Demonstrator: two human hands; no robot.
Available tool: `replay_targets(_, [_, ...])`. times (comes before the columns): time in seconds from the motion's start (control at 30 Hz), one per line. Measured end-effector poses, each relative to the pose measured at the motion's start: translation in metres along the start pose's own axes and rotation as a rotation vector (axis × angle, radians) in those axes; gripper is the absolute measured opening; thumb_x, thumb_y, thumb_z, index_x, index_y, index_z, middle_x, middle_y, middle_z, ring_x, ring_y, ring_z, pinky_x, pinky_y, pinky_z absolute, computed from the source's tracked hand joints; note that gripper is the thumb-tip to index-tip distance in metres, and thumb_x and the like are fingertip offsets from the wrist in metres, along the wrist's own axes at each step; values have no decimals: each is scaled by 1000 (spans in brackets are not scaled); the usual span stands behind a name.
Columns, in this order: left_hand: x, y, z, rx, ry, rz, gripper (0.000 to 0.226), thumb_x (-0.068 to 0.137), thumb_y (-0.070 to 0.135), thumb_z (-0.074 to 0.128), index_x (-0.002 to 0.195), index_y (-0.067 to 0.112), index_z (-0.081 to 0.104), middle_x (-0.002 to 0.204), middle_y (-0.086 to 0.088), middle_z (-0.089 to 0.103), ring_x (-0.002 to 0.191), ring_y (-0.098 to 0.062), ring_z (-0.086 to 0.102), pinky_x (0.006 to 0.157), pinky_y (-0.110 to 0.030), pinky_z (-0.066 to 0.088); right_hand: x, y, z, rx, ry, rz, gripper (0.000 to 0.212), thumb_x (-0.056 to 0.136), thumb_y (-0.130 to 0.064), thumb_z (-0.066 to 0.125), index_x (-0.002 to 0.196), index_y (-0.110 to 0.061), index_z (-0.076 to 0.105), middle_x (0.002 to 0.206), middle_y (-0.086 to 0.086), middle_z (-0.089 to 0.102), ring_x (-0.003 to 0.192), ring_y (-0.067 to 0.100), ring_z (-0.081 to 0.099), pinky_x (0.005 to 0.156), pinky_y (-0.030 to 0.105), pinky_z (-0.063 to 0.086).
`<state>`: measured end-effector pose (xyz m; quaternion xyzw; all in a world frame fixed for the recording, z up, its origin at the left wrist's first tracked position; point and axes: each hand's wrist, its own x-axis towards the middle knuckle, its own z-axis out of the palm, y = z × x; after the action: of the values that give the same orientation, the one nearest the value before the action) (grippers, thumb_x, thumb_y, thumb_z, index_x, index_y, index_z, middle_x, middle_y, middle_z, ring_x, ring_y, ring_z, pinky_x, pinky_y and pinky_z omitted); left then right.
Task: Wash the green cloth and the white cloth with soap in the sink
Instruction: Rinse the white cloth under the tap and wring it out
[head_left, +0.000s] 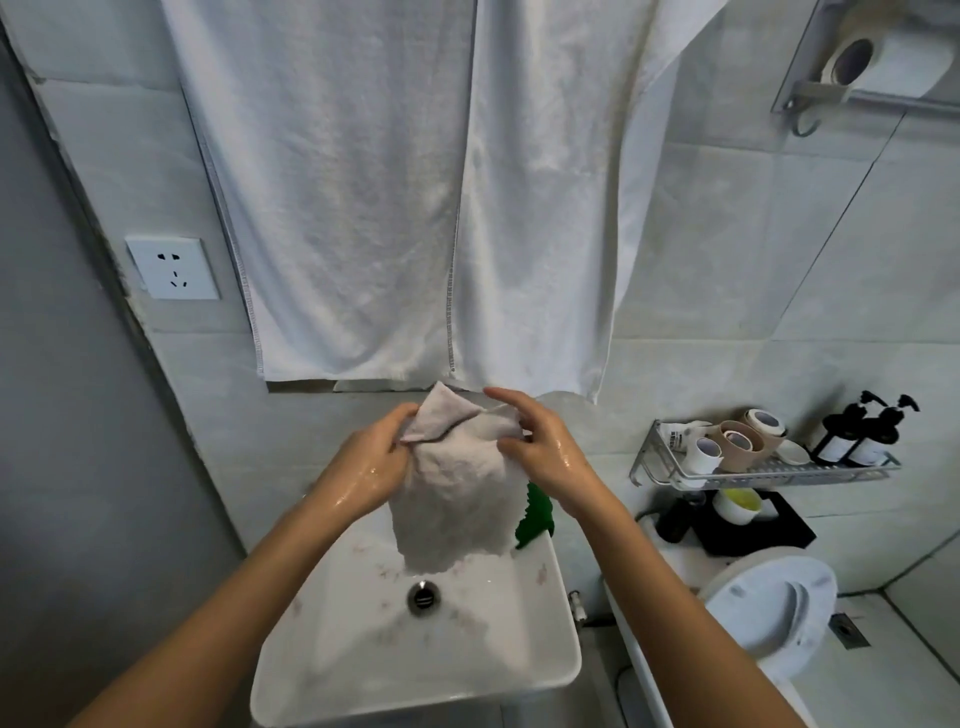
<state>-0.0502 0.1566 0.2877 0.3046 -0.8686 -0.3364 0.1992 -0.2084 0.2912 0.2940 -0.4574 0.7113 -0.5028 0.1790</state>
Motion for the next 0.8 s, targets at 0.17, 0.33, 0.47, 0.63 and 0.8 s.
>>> replay_targets(0.17, [-2, 10, -12, -824, -66, -252, 27, 85, 9, 62, 108, 22, 59, 100, -6, 67, 76, -18, 63, 65, -34, 50, 2, -9, -11, 474, 92, 96, 53, 84, 13, 53, 112, -30, 67, 96, 1, 61, 83, 15, 57, 78, 32, 48])
replay_targets(0.33, [-10, 8, -5, -988, -183, 0, 83, 68, -1, 66, 136, 36, 37, 123, 12, 63, 108, -9, 63, 75, -26, 55, 8, -20, -14, 587, 115, 90, 49, 86, 11, 54, 106, -32, 67, 89, 6, 60, 77, 17, 58, 71, 27, 51])
replay_targets(0.47, [-17, 12, 4, -609, -105, 155, 98, 76, 5, 58, 149, 40, 3, 142, 27, 37, 127, -3, 45, 98, -19, 43, 8, -13, -7, 518, 156, 100, 45, 80, 2, 60, 104, -35, 69, 104, 11, 62, 103, 29, 55, 95, 42, 44])
replay_targets(0.63, [-22, 14, 8, 23, 71, 128, 100, 89, 11, 48, 128, 61, -30, 86, -15, 68, 72, -30, 61, 73, -42, 52, 1, -12, -3, 496, 178, 100, 48, 84, 8, 55, 105, -33, 67, 113, 13, 64, 98, 24, 58, 89, 37, 48])
replay_targets(0.8, [-21, 24, 0, -368, -119, 218, 79, 87, -10, 44, 131, 56, 38, 120, 24, 58, 110, 9, 53, 90, -7, 39, -1, -18, -4, 494, 197, 84, 46, 86, 1, 57, 113, -37, 63, 103, 6, 61, 96, 22, 57, 78, 23, 47])
